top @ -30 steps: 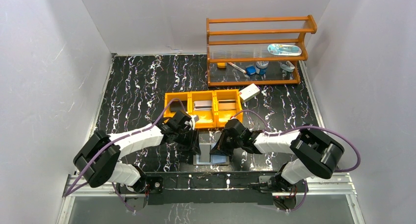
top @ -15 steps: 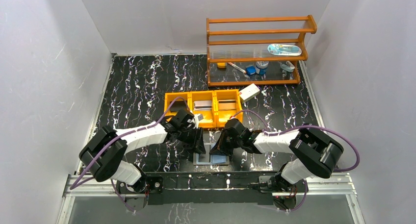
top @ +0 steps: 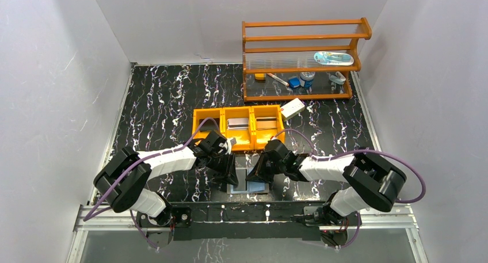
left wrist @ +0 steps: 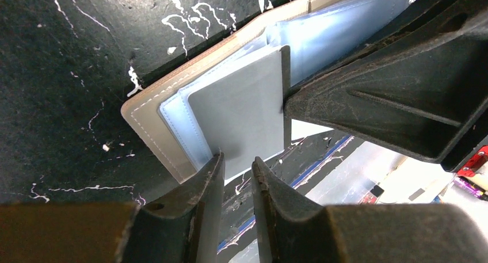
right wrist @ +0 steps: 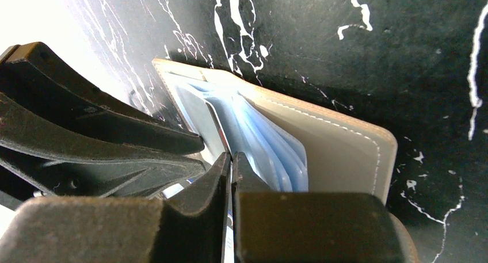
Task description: Take the credit cards out of the card holder
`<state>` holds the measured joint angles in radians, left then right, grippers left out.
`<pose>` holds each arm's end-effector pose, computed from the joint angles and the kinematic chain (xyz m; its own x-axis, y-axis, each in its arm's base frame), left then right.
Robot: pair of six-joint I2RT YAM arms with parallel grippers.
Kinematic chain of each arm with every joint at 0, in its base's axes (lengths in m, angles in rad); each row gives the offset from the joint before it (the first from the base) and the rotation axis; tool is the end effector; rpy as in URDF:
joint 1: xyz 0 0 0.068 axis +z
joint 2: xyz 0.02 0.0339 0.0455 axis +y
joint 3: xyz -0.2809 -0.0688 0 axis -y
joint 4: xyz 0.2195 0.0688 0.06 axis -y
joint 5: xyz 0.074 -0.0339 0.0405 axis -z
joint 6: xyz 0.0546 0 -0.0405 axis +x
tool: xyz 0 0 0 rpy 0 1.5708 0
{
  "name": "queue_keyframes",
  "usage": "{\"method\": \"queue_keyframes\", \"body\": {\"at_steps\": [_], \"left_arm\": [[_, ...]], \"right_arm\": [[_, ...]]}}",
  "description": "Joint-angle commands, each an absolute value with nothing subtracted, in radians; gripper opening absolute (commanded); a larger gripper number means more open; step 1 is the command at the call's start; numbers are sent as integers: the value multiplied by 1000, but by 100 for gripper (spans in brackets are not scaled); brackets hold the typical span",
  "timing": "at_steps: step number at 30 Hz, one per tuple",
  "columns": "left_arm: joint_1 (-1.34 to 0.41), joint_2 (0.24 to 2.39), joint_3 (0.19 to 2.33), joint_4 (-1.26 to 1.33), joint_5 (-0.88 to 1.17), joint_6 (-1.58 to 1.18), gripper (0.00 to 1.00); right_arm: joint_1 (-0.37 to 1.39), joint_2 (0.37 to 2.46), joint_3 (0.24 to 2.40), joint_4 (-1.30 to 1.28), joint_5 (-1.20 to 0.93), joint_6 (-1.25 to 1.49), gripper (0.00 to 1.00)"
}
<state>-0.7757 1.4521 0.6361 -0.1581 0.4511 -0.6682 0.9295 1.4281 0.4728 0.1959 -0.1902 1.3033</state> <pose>0.1618 -0.1921 0.1718 -0.9624 0.1628 -0.2176 0.2660 0.7286 -0.6312 0.1403 0.2052 0.1591 -0.9469 0.3148 -0.0662 0.1676 0.6583 0.7339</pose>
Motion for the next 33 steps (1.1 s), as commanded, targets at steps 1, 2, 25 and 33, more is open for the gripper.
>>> {"method": "queue_keyframes", "body": {"at_steps": [1, 2, 25, 33], "left_arm": [[-779, 1471, 608, -235, 369, -653, 24], [-779, 1472, 609, -235, 365, -654, 24], [-779, 1459, 611, -242, 379, -640, 22], [-779, 1439, 614, -242, 382, -642, 22]], "right_arm": [[920, 1403, 453, 227, -186, 1319, 10], [919, 1401, 453, 227, -186, 1319, 10], [907, 1413, 439, 248, -205, 1345, 31], [908, 1426, 419, 329, -234, 1346, 25]]}}
